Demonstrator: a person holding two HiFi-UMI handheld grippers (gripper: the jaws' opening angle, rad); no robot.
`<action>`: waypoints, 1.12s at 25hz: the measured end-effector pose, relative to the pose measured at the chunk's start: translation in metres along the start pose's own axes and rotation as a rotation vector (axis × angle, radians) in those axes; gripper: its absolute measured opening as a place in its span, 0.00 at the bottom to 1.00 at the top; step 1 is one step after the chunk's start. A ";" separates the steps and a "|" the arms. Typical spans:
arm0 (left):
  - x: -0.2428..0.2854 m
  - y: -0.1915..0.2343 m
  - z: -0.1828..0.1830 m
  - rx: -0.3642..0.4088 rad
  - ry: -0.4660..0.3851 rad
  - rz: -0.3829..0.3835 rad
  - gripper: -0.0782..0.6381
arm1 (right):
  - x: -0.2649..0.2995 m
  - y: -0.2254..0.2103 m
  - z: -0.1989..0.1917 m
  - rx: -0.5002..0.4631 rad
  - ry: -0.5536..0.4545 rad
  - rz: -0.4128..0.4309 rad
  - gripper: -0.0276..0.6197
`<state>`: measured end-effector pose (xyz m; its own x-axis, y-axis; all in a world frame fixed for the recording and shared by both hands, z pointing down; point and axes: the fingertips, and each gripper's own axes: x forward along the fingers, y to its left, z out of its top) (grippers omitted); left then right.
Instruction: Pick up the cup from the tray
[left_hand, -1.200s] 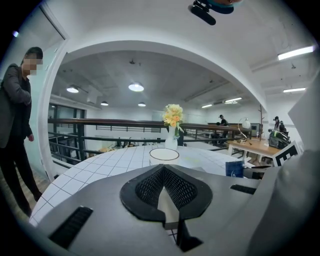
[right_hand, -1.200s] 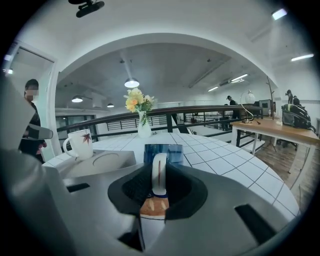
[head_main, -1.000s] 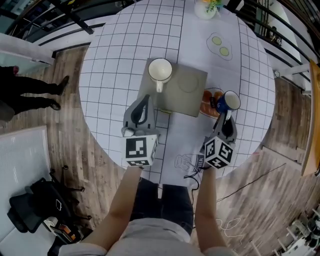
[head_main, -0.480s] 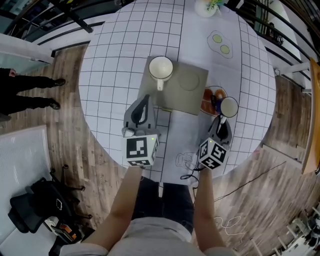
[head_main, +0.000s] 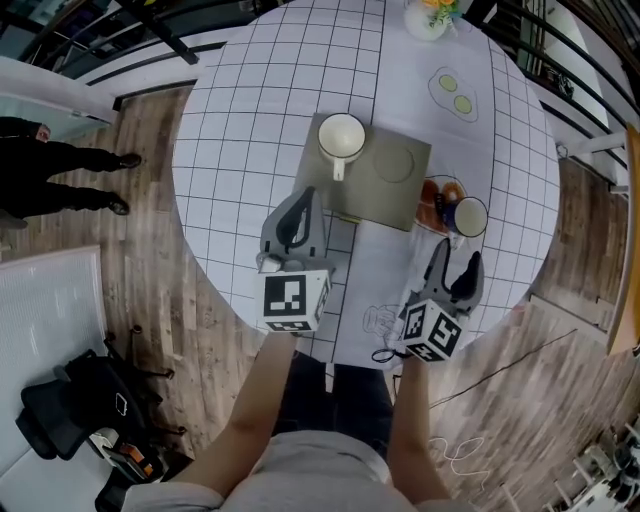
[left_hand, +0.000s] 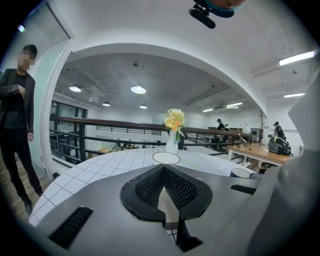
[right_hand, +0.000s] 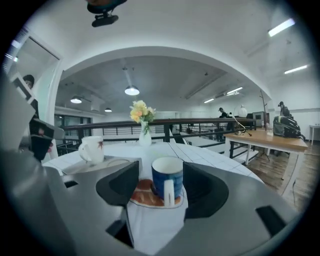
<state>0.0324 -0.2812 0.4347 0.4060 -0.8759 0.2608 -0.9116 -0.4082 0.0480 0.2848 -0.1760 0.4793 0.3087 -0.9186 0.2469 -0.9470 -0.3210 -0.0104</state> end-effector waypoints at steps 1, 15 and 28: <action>-0.001 0.002 0.002 -0.001 -0.006 0.007 0.12 | -0.004 0.008 0.013 0.003 -0.029 0.019 0.41; -0.029 0.043 0.024 -0.037 -0.074 0.103 0.12 | -0.002 0.138 0.064 0.006 -0.083 0.335 0.41; -0.050 0.101 0.017 -0.075 -0.060 0.220 0.12 | 0.045 0.215 0.083 -0.020 -0.072 0.514 0.47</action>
<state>-0.0790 -0.2836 0.4101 0.1981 -0.9563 0.2151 -0.9799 -0.1877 0.0682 0.1022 -0.3058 0.4075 -0.1918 -0.9703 0.1475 -0.9793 0.1794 -0.0936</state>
